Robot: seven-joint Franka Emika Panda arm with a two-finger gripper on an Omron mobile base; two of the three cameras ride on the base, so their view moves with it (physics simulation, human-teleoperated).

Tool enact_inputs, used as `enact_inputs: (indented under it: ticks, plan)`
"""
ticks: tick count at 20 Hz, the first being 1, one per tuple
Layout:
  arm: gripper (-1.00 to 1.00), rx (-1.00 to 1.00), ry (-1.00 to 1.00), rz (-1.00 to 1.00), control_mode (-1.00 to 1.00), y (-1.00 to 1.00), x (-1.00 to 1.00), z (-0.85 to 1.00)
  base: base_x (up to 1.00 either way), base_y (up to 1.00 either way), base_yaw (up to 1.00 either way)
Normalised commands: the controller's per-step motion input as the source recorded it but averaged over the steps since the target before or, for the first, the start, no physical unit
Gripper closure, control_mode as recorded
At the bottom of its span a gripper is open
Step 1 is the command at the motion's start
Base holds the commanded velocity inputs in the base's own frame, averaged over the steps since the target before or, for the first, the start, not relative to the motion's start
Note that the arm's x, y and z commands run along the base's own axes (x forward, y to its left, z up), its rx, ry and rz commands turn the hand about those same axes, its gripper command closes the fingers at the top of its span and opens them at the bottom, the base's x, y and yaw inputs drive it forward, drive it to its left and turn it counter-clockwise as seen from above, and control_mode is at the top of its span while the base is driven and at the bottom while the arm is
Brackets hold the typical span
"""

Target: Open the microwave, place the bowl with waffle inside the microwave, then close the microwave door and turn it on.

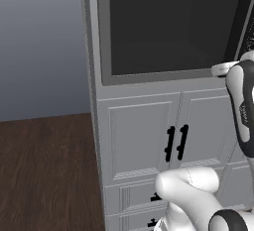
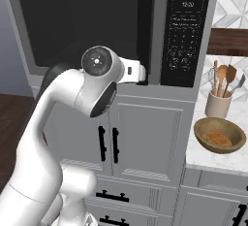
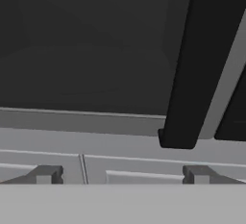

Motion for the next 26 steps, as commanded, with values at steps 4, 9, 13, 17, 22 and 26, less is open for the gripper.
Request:
enact_inputs:
  ticks: [4,9,13,17,22,26]
  plan:
    - [-1.00,0.06,0.03,0.00,-1.00,-0.64,0.31,0.00,0.00,0.00,0.00]
    - [-1.00,0.17,0.02,0.00,-1.00,-0.76,0.35,0.01,0.00,0.00,0.00]
    - [-1.00,0.15,0.00,0.00,-1.00,-0.14,0.43,0.00,0.00,0.00,0.00]
    - [-1.00,0.10,-0.16,0.02,-1.00,0.00,0.20,0.12,0.00,0.00,0.00]
    - [-1.00,0.07,-0.16,0.02,-1.00,0.01,0.11,0.14,0.00,0.00,0.00]
    - [-1.00,0.05,-0.08,0.00,-1.00,0.01,0.27,0.03,0.00,0.00,0.00]
